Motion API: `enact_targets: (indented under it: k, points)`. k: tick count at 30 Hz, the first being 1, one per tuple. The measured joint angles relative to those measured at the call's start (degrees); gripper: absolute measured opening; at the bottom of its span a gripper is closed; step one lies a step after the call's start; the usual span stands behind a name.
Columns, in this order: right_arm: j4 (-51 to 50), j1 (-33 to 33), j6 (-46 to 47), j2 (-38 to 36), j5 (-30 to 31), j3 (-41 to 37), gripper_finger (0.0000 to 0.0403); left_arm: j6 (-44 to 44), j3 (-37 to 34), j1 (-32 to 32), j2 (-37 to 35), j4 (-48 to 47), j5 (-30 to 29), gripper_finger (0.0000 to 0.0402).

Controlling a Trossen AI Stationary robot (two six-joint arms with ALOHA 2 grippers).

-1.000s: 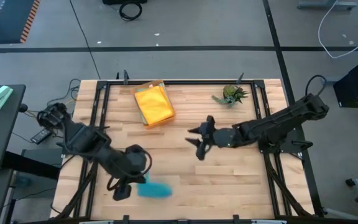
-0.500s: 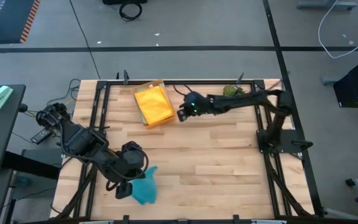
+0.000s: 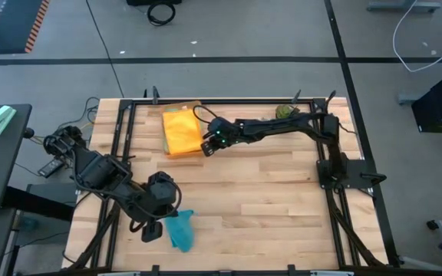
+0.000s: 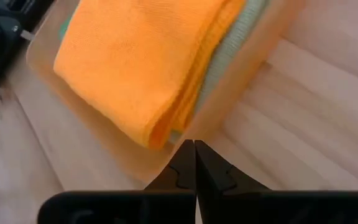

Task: Fold microfiber towels
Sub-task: Fold the blue microfiber cloth

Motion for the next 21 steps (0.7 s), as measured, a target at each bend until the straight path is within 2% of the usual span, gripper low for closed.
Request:
enact_targets:
  k: [6, 10, 13, 17, 21]
  points:
    - [-2.9, -0.2, -1.4, 2.5, -1.1, 3.6, 0.0, 0.3, 0.0, -0.1, 0.0, -0.4, -0.5, 0.0013]
    - [-7.7, -0.8, -4.9, -0.6, 0.1, 3.6, 0.0, 0.3, 0.0, -0.3, -0.2, -0.4, -0.6, 0.0005]
    - [-10.9, 0.4, -9.8, -4.7, -2.4, 3.6, 0.0, 0.0, 0.0, -1.1, -0.5, 0.1, -0.6, 0.0009]
    - [-10.9, 8.3, -20.1, -9.3, -12.2, 0.7, 0.0008, -2.6, 0.0, -3.8, -0.5, 0.1, -0.5, 0.001]
    - [-1.1, 17.7, -26.4, -9.8, -12.3, -4.4, 0.0034, -4.3, 0.0, -6.3, -0.5, 0.1, -1.7, 0.0005]
